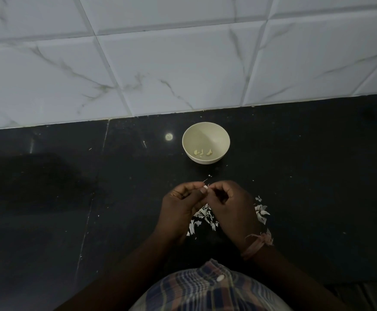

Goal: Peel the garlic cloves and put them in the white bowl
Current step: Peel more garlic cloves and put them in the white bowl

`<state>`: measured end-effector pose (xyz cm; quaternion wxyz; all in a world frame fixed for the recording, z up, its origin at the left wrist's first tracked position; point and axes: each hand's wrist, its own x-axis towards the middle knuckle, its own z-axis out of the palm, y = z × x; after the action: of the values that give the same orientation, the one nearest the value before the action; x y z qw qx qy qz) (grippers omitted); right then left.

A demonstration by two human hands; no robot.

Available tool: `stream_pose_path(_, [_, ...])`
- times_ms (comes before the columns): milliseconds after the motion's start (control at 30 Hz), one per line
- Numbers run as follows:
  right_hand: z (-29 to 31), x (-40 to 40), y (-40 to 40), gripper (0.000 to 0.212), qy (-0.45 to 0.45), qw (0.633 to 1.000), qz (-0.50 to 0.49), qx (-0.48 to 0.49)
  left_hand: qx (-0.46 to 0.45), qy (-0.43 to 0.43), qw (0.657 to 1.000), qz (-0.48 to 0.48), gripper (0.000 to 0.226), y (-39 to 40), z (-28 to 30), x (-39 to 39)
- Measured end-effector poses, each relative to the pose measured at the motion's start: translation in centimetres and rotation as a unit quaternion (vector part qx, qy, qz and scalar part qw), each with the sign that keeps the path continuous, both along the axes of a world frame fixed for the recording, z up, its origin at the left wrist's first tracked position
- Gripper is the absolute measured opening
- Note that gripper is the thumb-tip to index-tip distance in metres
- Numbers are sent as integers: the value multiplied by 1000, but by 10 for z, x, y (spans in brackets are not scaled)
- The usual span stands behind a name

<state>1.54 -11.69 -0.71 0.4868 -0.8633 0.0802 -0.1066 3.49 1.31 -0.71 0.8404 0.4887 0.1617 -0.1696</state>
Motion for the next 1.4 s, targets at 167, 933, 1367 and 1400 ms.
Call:
stream_pose_path(167, [3, 2, -4, 4, 22, 999, 19, -29, 46, -17, 999, -22, 15, 2, 0, -1])
stream_pose_path(933, [20, 5, -14, 10, 110, 967, 44, 225, -90, 73, 992, -56, 19, 6, 6, 7])
stream_pose_path(1367, [13, 6, -18, 10, -53, 991, 117, -28, -85, 81, 993, -23, 7, 5, 5, 10])
stream_pose_path(1400, [12, 7, -19, 10, -55, 991, 119, -34, -80, 76, 994, -24, 10, 5, 4, 10])
